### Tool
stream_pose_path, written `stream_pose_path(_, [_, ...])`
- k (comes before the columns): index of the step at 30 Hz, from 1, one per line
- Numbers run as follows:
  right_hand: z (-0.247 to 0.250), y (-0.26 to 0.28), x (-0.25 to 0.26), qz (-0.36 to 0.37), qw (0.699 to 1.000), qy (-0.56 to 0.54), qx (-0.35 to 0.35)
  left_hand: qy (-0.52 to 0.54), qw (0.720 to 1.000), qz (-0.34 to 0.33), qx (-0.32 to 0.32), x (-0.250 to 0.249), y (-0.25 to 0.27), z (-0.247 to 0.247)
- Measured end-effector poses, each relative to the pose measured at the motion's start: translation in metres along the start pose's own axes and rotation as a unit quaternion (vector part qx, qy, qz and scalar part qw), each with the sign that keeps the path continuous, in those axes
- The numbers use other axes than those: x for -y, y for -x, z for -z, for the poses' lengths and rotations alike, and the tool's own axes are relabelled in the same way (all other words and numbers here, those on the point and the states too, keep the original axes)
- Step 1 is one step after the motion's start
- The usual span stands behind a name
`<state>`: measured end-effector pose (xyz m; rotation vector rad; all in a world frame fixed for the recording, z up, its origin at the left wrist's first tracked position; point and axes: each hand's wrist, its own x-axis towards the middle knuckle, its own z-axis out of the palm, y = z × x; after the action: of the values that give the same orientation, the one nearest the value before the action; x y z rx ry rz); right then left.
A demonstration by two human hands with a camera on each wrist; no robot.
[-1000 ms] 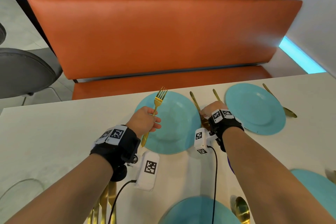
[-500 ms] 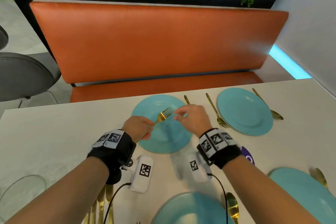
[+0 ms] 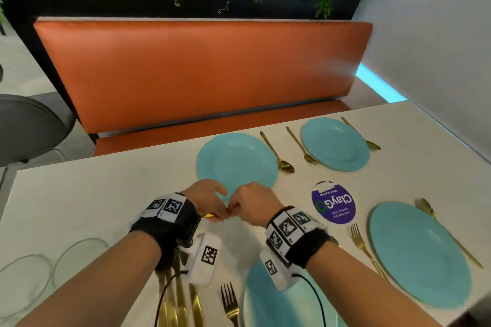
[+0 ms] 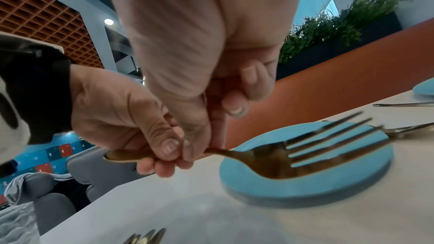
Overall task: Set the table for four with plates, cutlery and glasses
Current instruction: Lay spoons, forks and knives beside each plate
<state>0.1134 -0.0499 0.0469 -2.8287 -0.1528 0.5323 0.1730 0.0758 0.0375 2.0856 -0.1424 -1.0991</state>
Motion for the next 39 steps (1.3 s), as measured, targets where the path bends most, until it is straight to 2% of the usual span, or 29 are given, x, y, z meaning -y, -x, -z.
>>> stream_pose_path(4, [-0.012, 0.004, 0.019, -0.035, 0.999, -0.028, -0.004, -0.029, 1.000, 0.005, 0.000, 0.012, 0.013, 0.005])
stream_pose_path(7, [-0.021, 0.000, 0.031, -0.072, 0.996, -0.044, -0.011, -0.140, 0.985, -0.012, -0.103, 0.021, 0.017, 0.020])
stream_pose_path(11, [-0.038, -0.028, 0.035, -0.180, 0.978, -0.102, 0.002, -0.066, 0.969, -0.027, -0.236, 0.034, 0.019, 0.046])
stream_pose_path(14, [-0.044, -0.055, 0.044, -0.233, 0.964, -0.128, 0.008, -0.040, 0.961, -0.015, -0.272, 0.045, 0.018, 0.062])
stream_pose_path(23, [-0.037, -0.110, 0.065, -0.289, 0.938, -0.188, -0.012, -0.003, 0.961, 0.008, -0.278, 0.067, 0.013, 0.094])
stream_pose_path(28, [-0.039, -0.128, 0.063, -0.304, 0.906, -0.290, -0.052, 0.013, 0.959, 0.013, -0.284, 0.075, 0.007, 0.105])
stream_pose_path(31, [-0.037, -0.135, 0.066, -0.313, 0.899, -0.299, -0.067, 0.020, 0.958, 0.013, -0.287, 0.076, 0.005, 0.108])
stream_pose_path(35, [-0.035, -0.144, 0.073, -0.323, 0.910, -0.245, -0.088, 0.021, 0.959, 0.010, -0.283, 0.076, 0.002, 0.110])
stream_pose_path(39, [-0.031, -0.152, 0.070, -0.339, 0.902, -0.247, -0.105, 0.022, 0.959, 0.008, -0.281, 0.075, -0.002, 0.111])
